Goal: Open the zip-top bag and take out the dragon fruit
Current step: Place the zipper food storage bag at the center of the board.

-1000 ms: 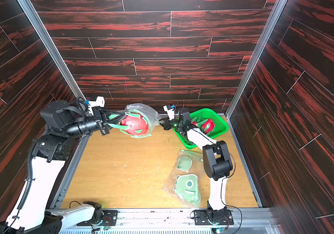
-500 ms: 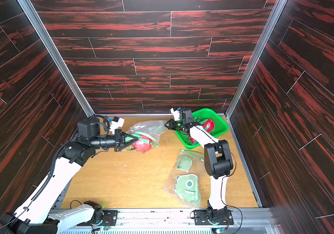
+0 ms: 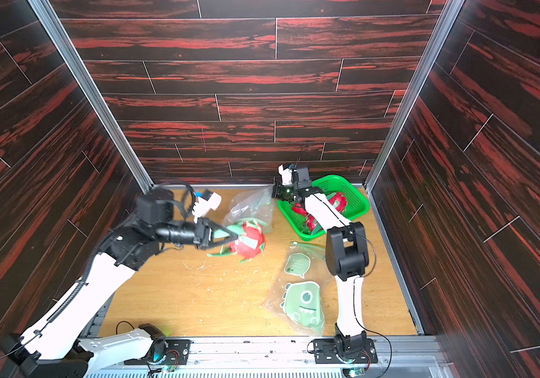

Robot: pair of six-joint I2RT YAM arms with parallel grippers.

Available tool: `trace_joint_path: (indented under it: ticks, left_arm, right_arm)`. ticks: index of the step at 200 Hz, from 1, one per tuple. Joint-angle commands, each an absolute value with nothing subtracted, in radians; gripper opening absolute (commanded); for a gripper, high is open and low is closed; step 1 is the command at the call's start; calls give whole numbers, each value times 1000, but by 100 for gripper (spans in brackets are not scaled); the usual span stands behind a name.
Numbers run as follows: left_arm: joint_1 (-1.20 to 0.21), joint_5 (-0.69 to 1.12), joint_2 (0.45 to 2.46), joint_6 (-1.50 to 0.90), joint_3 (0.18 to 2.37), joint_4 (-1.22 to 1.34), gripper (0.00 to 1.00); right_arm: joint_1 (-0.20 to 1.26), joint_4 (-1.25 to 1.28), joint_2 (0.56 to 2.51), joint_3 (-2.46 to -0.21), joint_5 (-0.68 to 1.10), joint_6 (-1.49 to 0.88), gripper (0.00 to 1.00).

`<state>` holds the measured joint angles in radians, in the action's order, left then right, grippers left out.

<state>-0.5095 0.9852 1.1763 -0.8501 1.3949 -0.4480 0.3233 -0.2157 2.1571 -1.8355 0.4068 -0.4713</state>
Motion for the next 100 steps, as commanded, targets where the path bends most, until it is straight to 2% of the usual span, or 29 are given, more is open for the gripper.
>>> trace_joint_path:
  ticks: [1,34,48,59,76,100]
  left_arm:
    - [-511,1044,1178,-937,1527,-235,0]
    - [-511,965,1278,-904,1693,-299,0]
    - [-512,949,1348,-854,1769,-348,0]
    - [-512,933,1403,-858,1812,-324,0]
    - [-510,887,1481,-815,1890,-324,0]
    - [-505,722,1616,-704,2060,-428,0]
  right_arm:
    - [338,-282,2212,-1851,366,-431,0]
    - [361,-264,2234,-1863,399,-392,0]
    - [371,-268,2235,-1877,450,-381,25]
    - [370,-293,2220,-1879,461,-377,39]
    - [363,-336,2153,-1842,440,-351,50]
    - [316,-296,2001,-1677,451,-376,53]
